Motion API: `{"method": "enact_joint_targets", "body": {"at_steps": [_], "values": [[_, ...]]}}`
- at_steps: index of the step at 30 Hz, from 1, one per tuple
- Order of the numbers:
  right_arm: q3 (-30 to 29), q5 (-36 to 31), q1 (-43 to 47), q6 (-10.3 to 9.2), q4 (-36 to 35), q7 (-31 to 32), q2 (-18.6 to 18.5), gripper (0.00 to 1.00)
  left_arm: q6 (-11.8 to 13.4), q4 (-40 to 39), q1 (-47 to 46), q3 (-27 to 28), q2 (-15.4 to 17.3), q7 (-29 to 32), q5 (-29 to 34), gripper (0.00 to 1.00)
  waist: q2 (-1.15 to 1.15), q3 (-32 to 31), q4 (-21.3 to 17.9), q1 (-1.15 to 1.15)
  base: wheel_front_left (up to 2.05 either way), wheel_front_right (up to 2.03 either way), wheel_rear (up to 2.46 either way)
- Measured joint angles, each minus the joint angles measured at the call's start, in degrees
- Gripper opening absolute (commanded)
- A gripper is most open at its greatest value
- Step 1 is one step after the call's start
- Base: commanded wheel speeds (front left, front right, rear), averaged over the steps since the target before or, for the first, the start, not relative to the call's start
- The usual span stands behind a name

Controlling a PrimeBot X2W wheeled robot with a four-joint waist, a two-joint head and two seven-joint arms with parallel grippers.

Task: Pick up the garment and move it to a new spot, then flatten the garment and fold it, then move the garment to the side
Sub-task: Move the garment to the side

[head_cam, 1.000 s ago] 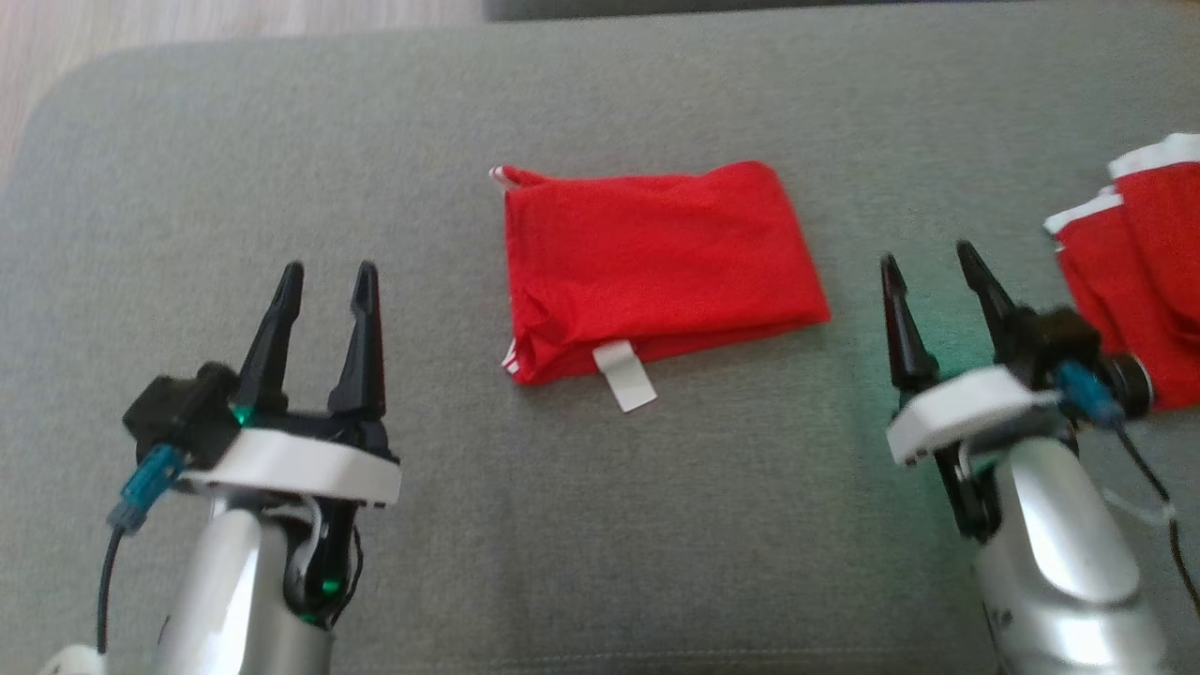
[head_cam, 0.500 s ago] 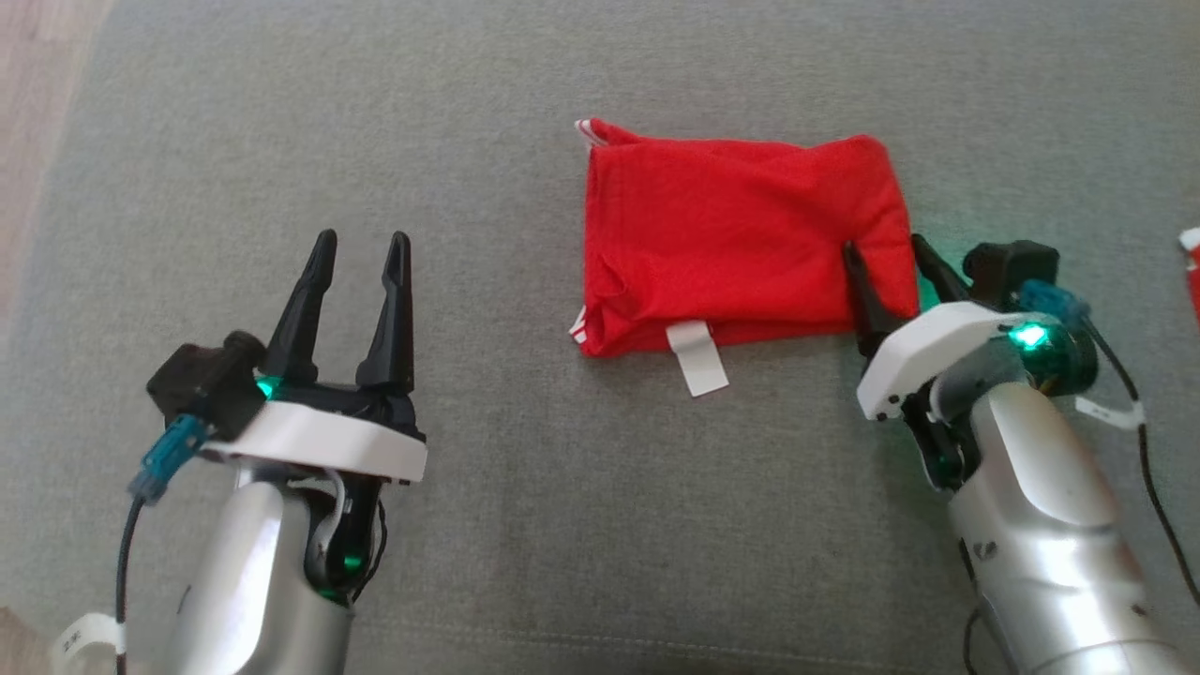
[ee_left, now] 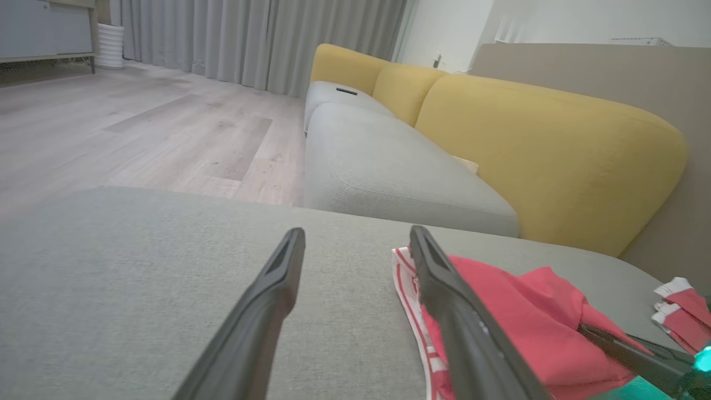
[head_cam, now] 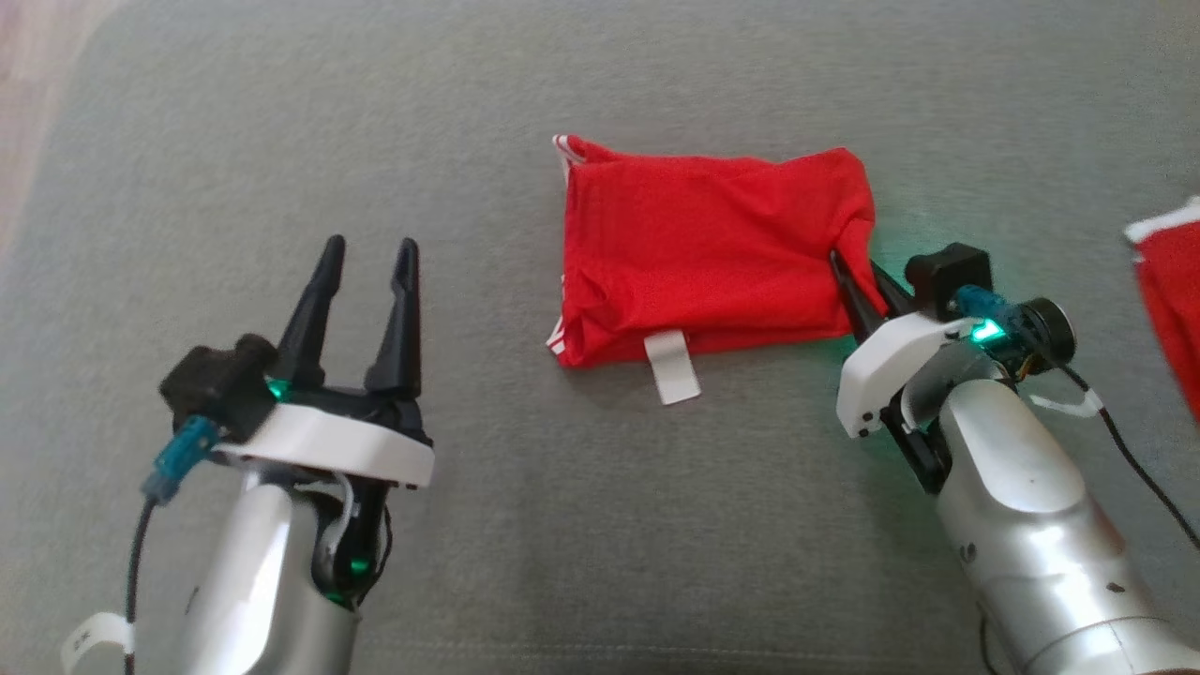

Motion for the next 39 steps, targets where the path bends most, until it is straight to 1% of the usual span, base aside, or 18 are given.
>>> {"method": "enact_joint_targets", "body": {"at_steps": [3, 8, 9, 13, 15, 18, 21, 23, 24, 25, 32, 35, 36, 37, 39], "values": [[2.37, -2.07, -0.04, 0.0, -0.23, -1.67, -1.34, 0.0, -0.08, 0.04, 0.09, -1.03, -0.01, 0.0, 0.59, 1.0, 0.0, -0.99, -1.88, 0.0, 0.0, 0.0, 0.0], [6.38, -3.19, -0.09, 0.0, -2.15, -2.56, -5.63, 0.0, -0.51, 0.2, 0.24, -4.23, 0.04, 0.0, 0.99, 1.0, 0.0, -2.65, -5.81, 0.0, 0.0, 0.0, 0.0], [6.38, -3.19, -0.09, 0.0, -2.15, -2.56, -5.63, 0.0, -0.51, 0.2, 0.24, -4.23, 0.04, 0.0, 0.99, 1.0, 0.0, -2.65, -5.81, 0.0, 0.0, 0.0, 0.0], [10.06, -2.57, -0.54, 0.0, -5.23, -2.23, -10.05, 0.0, -0.51, 0.36, 0.23, -6.97, 0.07, 0.0, 1.0, 1.0, 0.0, -3.51, -9.53, 0.0, 0.0, 0.0, 0.0], [11.33, -1.66, -1.29, 0.0, -6.84, -1.48, -12.88, 0.0, -0.52, 0.4, 0.19, -8.4, 0.07, 0.0, 0.99, 1.0, 0.0, -3.66, -11.37, -0.01, 0.0, 0.0, 0.0], [11.61, -0.11, -2.54, 0.0, -8.91, -0.21, -17.73, 0.0, -0.52, 0.35, -0.06, -10.23, 0.08, 0.0, 0.99, 1.0, 0.0, -3.4, -13.86, -0.01, 0.0, 0.0, 0.0], [10.62, 1.1, -3.72, 0.0, -10.4, 0.79, -22.43, 0.0, -0.53, 0.04, -0.76, -11.41, 0.07, 0.0, 1.0, 1.0, 0.0, -2.19, -15.6, -0.01, 0.0, 0.0, 0.0], [9.22, 1.33, -4.64, 0.0, -10.58, 1.33, -24.77, 0.0, -0.53, -0.08, -1.92, -11.76, 0.07, 0.0, 1.34, 1.0, 0.0, -0.82, -16.34, 0.0, 0.0, 0.0, 0.0], [8.17, 1.43, -5.06, 0.0, -10.54, 1.54, -25.54, 0.0, -0.53, -0.08, -2.58, -11.8, 0.07, 0.0, 1.51, 1.0, 0.0, -0.12, -16.65, 0.0, 0.0, 0.0, 0.0], [4.99, 1.38, -6.41, 0.0, -10.05, 1.86, -26.98, 0.0, -0.54, -0.14, -4.31, -11.83, 0.07, 0.0, 1.52, 1.0, 0.0, 2.08, -17.34, 0.0, 0.0, 0.0, 0.0], [-2.77, -2.91, -6.97, 0.0, -7.64, 2.56, -27.91, 0.0, -0.57, 0.04, -6.51, -11.88, 0.07, 0.0, 2.41, 1.0, 0.0, 6.83, -17.45, 0.01, 0.0, 0.0, 0.0], [-4.17, -3.24, -6.97, 0.0, -7.11, 2.37, -27.8, 0.0, -0.57, 0.32, -7.24, -11.61, 0.09, 0.0, 2.42, 1.0, 0.0, 8.09, -17.07, 0.01, 0.0, 0.0, 0.0], [-4.68, -3.57, -6.97, 0.0, -7.11, 1.86, -27.69, 0.56, -0.57, 0.37, -7.34, -11.62, 0.09, 0.0, 2.42, 1.0, 0.0, 8.34, -16.94, 0.01, 0.0, 0.0, 0.0], [-5.3, -3.79, -6.97, 0.0, -7.12, 1.38, -27.52, 1.0, -0.57, 0.46, -7.34, -11.65, 0.09, 0.0, 2.42, 1.0, 0.0, 8.49, -16.86, 0.01, 0.0, 0.0, 0.0], [-6.09, -4.2, -6.97, 0.0, -7.12, 1.14, -27.3, 1.0, -0.57, 0.64, -7.34, -11.66, 0.1, 0.0, 2.42, 1.0, 0.0, 8.51, -16.75, 0.01, 0.0, 0.0, 0.0]]}}
